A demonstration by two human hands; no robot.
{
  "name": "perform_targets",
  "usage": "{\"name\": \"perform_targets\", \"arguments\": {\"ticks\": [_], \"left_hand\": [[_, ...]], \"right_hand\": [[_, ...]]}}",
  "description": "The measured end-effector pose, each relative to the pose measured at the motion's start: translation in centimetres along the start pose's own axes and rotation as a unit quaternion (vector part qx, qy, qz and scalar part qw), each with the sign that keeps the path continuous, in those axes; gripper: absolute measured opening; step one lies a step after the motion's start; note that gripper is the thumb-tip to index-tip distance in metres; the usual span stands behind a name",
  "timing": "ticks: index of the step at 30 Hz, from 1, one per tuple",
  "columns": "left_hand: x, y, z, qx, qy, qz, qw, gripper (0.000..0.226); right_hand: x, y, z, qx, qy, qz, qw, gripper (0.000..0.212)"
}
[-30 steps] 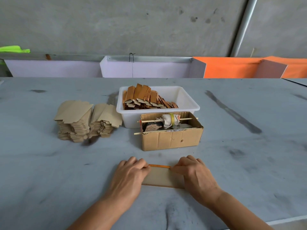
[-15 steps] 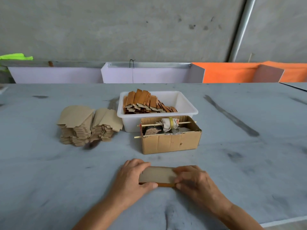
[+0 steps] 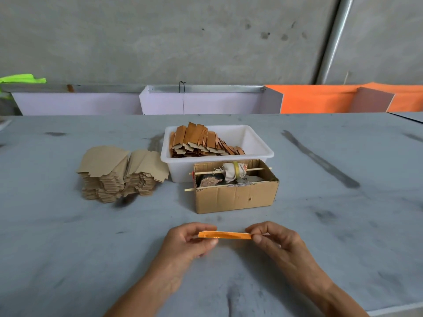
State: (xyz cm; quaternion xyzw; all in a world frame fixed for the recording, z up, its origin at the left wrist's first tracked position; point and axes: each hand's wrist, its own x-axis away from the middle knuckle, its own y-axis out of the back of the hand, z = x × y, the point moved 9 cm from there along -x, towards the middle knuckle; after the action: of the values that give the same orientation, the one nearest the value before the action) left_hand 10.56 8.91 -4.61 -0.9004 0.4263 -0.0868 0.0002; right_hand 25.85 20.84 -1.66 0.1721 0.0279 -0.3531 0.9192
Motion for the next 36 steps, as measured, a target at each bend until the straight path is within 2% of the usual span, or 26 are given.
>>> {"name": "perform_targets", "arguments": {"ticks": [3,6,8,12,15,18,24,29,36], "left_hand": [[-0.1,0.4,0.4,0.09,0.024,-0.054,0.994,0.02],[-0.3,0.8,0.7,0.172,0.038,-0.089,0.98,0.011],[-0.4,0.9,0.8,0.205,0.045,-0.099,0.973,0.007],[-0.2,0.0,0.7,0.227,0.06,-0.08,0.969,0.006],[0.1,-0.9,0.5,0.225,0.066,-0.053,0.971,0.003],[0.2,-1.2,0.2,0.226,0.075,-0.041,0.97,0.005],[0.3,-1.2,0.7,0.259,0.109,-0.034,0.959,0.008],[0.6,0.7,1.4,0.124,0.13,-0.11,0.978,0.015],[0.8,-1.1,0.6,0.154,0.177,-0.027,0.972,0.007]], "right_hand": [[-0.2,0.5,0.6,-0.029,-0.014,-0.042,0.999,0.012],[0.5,3.2,0.2,-0.041,-0.036,-0.195,0.979,0.006],[1.2,3.8,-0.1,-0.029,-0.068,-0.241,0.968,0.007],[1.4,1.0,-1.5,-0.151,-0.175,-0.164,0.959,0.02],[1.0,-0.5,-1.1,-0.214,-0.209,-0.117,0.947,0.021],[0.7,-0.7,-0.8,-0.21,-0.227,-0.099,0.946,0.008],[0.3,-0.6,-0.9,-0.199,-0.239,-0.095,0.945,0.013],[0.1,-0.1,-1.2,-0.197,-0.241,-0.111,0.944,0.014],[0.1,-0.1,-1.3,-0.192,-0.248,-0.1,0.944,0.014]]}}
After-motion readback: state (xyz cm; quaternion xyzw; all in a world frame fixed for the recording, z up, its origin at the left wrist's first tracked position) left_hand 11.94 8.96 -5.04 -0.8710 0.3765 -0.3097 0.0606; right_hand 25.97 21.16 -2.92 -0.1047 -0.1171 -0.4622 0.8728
